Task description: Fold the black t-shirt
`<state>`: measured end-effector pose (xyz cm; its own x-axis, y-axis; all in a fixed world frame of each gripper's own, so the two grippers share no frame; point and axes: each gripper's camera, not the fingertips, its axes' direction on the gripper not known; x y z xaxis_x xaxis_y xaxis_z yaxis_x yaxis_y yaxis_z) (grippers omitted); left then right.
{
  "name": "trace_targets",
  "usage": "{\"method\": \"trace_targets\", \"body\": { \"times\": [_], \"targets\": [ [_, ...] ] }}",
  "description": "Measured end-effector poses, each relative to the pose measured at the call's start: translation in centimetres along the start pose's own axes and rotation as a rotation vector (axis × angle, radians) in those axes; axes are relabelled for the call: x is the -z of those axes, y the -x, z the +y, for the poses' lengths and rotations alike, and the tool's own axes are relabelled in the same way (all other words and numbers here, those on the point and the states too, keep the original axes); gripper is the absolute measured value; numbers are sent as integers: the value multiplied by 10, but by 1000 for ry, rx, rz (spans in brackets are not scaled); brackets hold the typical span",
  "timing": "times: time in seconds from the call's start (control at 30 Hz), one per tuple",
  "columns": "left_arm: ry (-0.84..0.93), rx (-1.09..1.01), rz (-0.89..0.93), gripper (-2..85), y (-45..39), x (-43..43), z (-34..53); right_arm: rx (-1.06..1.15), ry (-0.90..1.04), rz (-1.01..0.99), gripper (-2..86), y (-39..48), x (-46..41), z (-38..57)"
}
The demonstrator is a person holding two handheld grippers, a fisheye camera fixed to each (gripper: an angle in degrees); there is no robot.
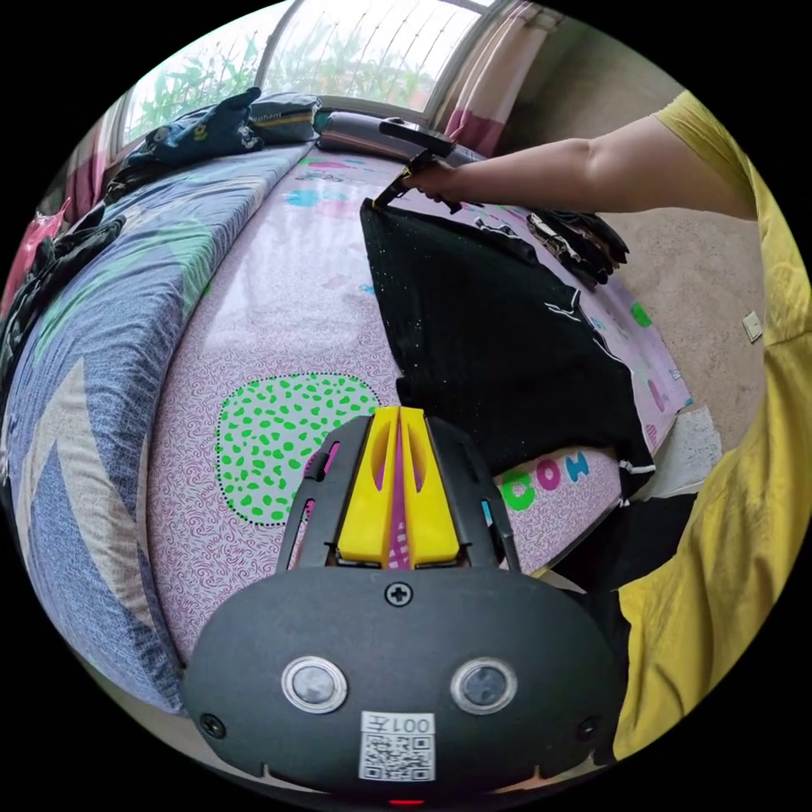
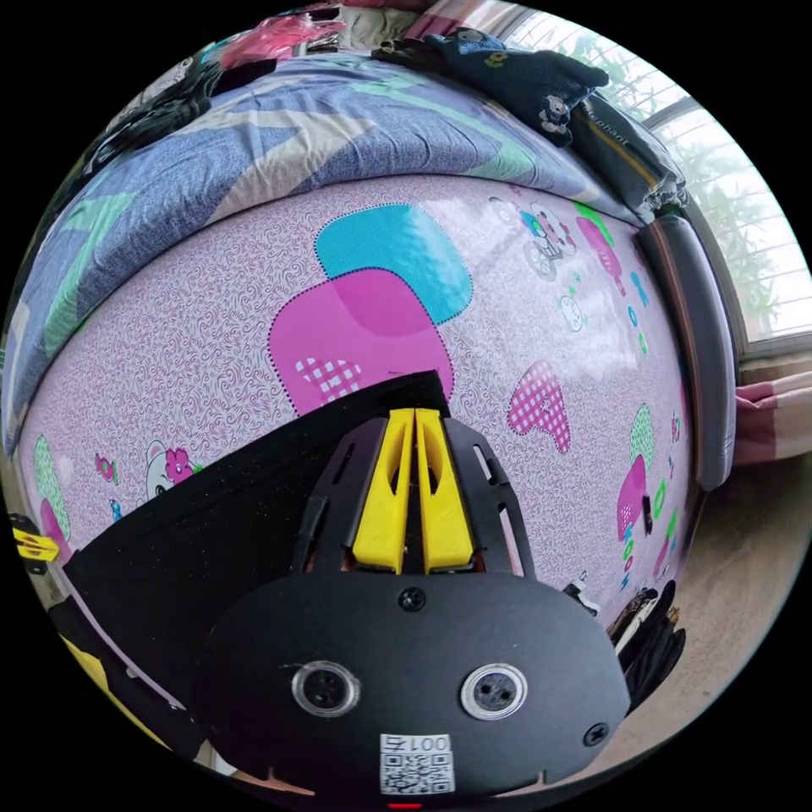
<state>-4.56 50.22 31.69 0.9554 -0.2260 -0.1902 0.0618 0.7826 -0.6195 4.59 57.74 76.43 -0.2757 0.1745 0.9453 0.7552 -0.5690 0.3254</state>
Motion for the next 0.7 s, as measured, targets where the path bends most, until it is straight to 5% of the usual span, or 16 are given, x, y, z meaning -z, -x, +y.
{"method": "trace_targets", "body": {
  "times": [0.33,0.53,0.7],
  "targets": [
    [12,85,15,-15,15,23,17,-22,1,-32,1,-17,-8,-15],
    [60,-64,27,-16,16,19,4,-58,-13,-77,1,-31,-13,-13],
    [63,-39,43,-16,22,25,3,0,-256,-98,2,-27,26,21]
  ]
}}
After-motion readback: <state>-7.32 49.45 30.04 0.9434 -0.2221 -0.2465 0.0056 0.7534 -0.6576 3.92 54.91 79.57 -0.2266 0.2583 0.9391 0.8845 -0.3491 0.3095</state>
